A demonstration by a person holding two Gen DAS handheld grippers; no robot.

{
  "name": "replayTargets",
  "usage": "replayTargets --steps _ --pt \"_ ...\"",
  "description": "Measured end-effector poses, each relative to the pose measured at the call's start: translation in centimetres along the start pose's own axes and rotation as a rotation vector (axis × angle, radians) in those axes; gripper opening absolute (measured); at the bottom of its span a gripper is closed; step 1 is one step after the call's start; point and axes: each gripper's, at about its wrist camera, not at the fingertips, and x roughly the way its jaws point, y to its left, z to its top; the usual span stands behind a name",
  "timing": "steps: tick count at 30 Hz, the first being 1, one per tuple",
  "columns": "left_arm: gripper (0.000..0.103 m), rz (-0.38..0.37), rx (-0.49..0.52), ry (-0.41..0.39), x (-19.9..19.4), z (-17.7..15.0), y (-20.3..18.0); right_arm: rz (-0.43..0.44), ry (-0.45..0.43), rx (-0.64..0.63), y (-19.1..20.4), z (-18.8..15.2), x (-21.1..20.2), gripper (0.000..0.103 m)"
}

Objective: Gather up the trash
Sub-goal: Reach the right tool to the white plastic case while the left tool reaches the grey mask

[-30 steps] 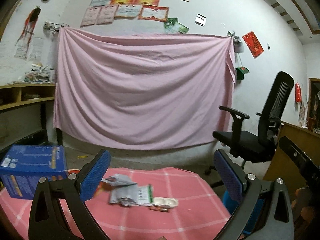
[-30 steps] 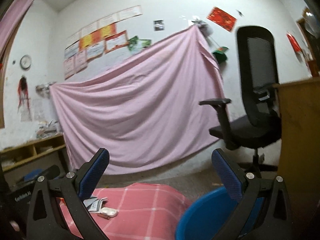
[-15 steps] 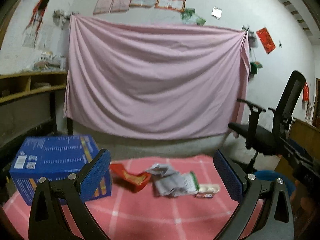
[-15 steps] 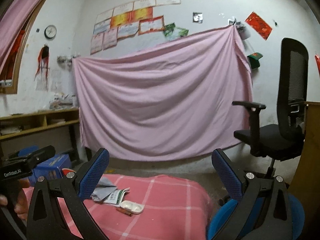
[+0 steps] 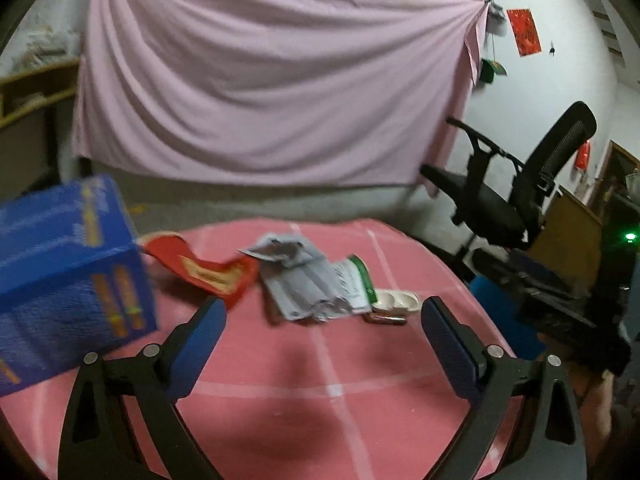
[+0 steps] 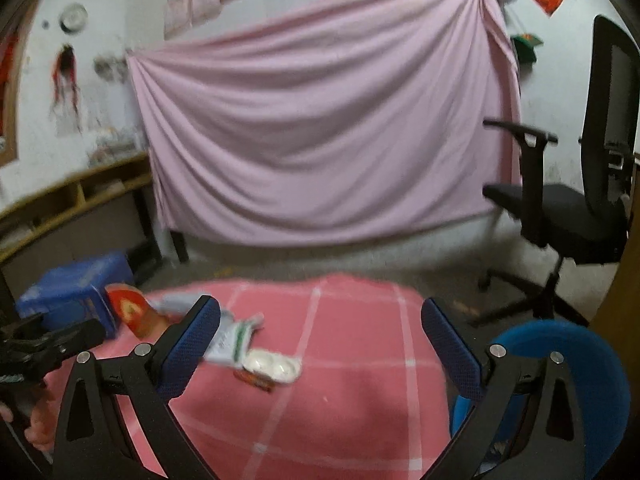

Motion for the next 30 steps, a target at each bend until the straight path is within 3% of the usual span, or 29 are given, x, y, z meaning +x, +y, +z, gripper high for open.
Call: replayTargets --steps 4,9,12,16,21,27,30 --pt "0.078 0.002 0.043 0.046 1.4 0.6 -0.5 -0.018 0.135 -0.004 -0.1 -0.7 2.8 0.086" --pt "0.076 0.001 0.025 0.100 3.0 1.1 -0.1 0.012 0.231 0.007 0.0 -1.5 4.7 0.071" --pt "0.075 -0.001 0.009 0.125 4.0 1.7 0.4 0.042 0.278 0.010 0.4 -1.8 5.7 0.066" --pt "0.049 -0.007 -0.007 0.203 5.7 1.9 0.8 0.069 0.344 -0.009 0.9 -1.9 7.0 0.063" --pt "0.046 -0.011 -0.031 0.238 6.2 2.1 1.4 0.099 0.417 0.011 1.1 -2.3 8.3 0.056" --pt "0.028 0.006 -0.041 0.254 6.2 2.2 1.8 0.139 0.469 0.000 1.8 -2.6 9.1 0.047" --pt "0.025 0.015 -0.034 0.262 6.3 2.0 1.9 0.137 0.488 -0.016 2.2 -2.9 9.1 0.042"
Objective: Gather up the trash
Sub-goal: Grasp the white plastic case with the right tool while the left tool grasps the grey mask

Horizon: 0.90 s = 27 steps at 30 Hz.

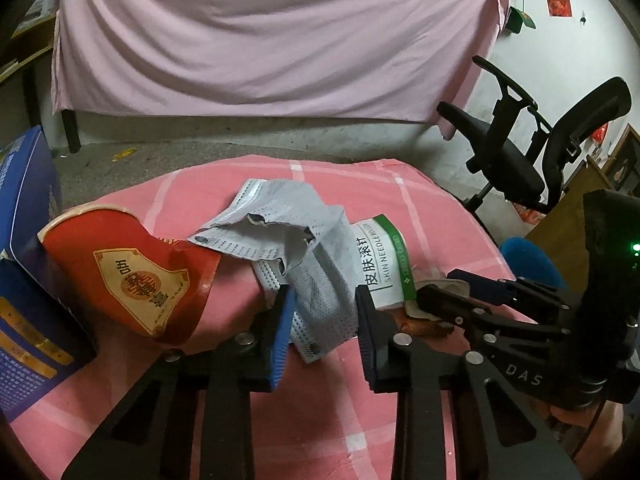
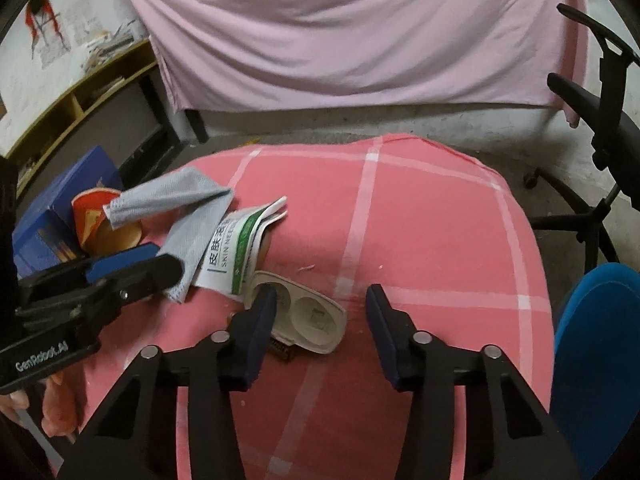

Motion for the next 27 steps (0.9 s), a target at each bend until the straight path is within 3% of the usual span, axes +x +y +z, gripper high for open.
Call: replayTargets --steps 4,9,16,18,27 --pt "0.014 0.003 -0.009 0.003 0.1 -0.1 0.2 0.005 0.008 0.000 0.1 -0.4 -0.2 0.031" --pt "0.002 -0.019 -0.018 0.013 0.0 -0.3 0.5 0.005 0.000 0.005 0.3 -0.6 -0.7 0.028" --pt "0.001 -0.016 -0.011 -0.035 -1.4 -1.0 0.2 0.021 -0.021 0.034 0.1 -1.3 -1.4 0.024" --pt "0.001 -0.012 -0.005 -0.050 -1.9 -1.4 0.1 0.029 -0.029 0.039 0.0 -1.3 -1.7 0.013" --pt "0.001 0.003 0.032 -0.115 -3.5 -2.4 -1.7 0.035 -0.078 0.046 -0.2 -1.9 -3.0 0.013"
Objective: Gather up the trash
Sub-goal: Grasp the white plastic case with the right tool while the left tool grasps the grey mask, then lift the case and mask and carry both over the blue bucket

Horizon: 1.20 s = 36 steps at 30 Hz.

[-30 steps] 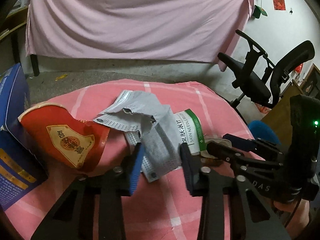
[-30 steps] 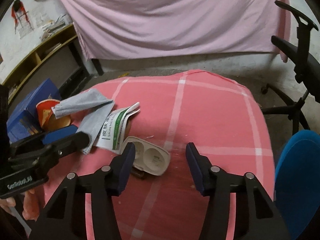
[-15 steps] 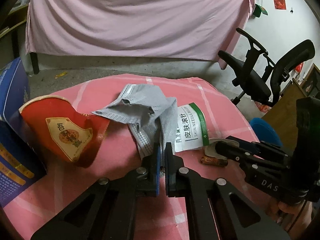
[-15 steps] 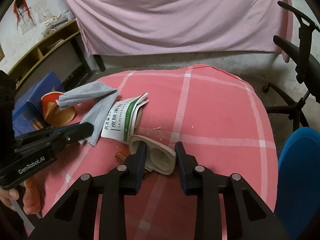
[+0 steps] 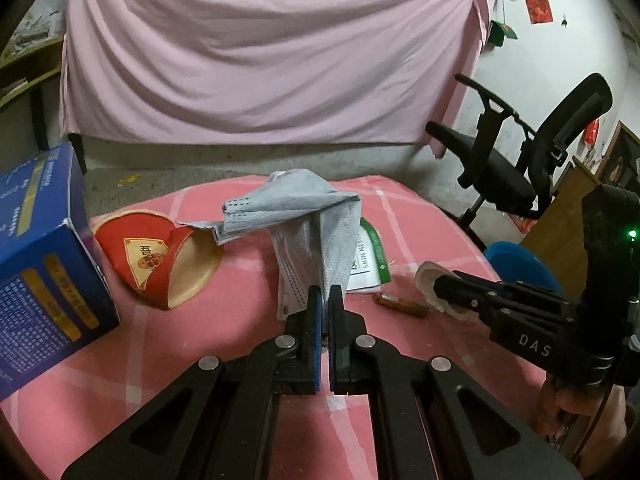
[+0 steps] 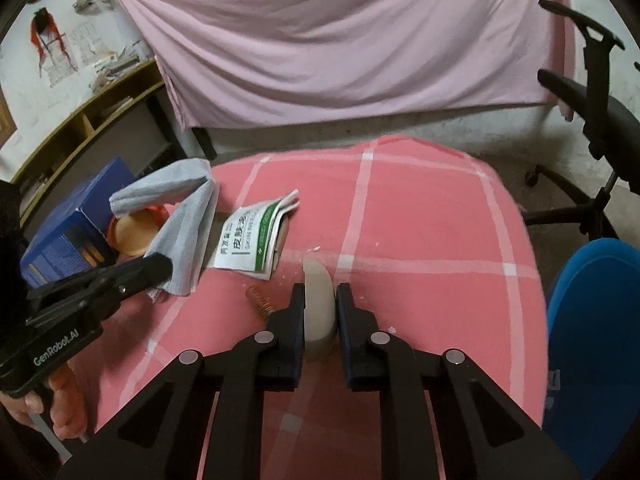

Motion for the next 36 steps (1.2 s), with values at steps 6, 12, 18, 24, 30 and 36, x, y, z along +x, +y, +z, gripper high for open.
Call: replayTargets --steps 6,12,18,24,30,36 --pt "0.001 -0.023 0.000 -0.080 -1.4 -0.7 -1.2 -0.006 -0.117 0.015 -0.3 -0.4 -2.2 0.013" --pt "0.001 -0.043 0.037 -0.183 -3.2 -1.6 -3.2 0.019 -0.253 0.028 -0.6 -1.0 -4.6 0.013" --pt "0.001 -0.031 0.075 -0.303 -5.2 -2.7 -5.8 0.033 -0.398 0.003 -0.5 -1.6 -7.5 0.013" --pt "0.001 -0.029 0.078 -0.440 -7.0 -3.1 -8.6 0.012 -0.571 -0.001 -1.1 -2.6 -11.2 0.013" --pt "0.001 -0.062 0.136 -0.486 -6.8 -2.4 -13.2 -0.042 -0.695 -0.004 -2.4 -3.4 -14.6 0.013" --pt "0.001 -0.107 0.190 -0.461 -5.5 -1.8 -17.9 -0.098 -0.756 0.029 -5.1 -4.3 -17.2 0.013"
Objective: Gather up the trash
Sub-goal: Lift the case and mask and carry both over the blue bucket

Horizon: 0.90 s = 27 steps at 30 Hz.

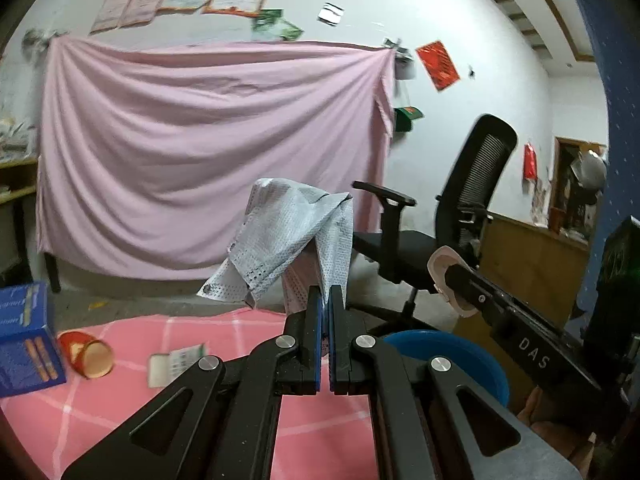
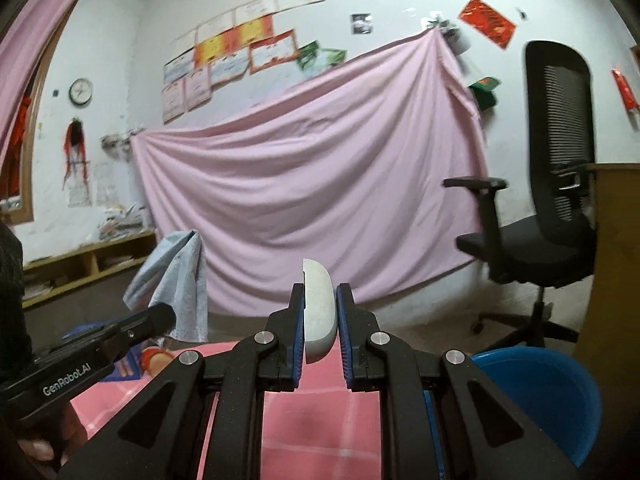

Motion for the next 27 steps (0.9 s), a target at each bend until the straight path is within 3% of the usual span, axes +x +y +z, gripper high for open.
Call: replayTargets --steps 11,27 --pt "0.001 -0.068 0.067 0.038 3.0 -0.3 -6.5 -0.116 -0.032 0.079 -6.5 0.0 -3.5 0.013" --pt "0.001 -0.125 0.131 0.209 8.5 -2.9 -12.3 -0.203 0.042 0.242 -13.9 -1.4 -5.4 0.013"
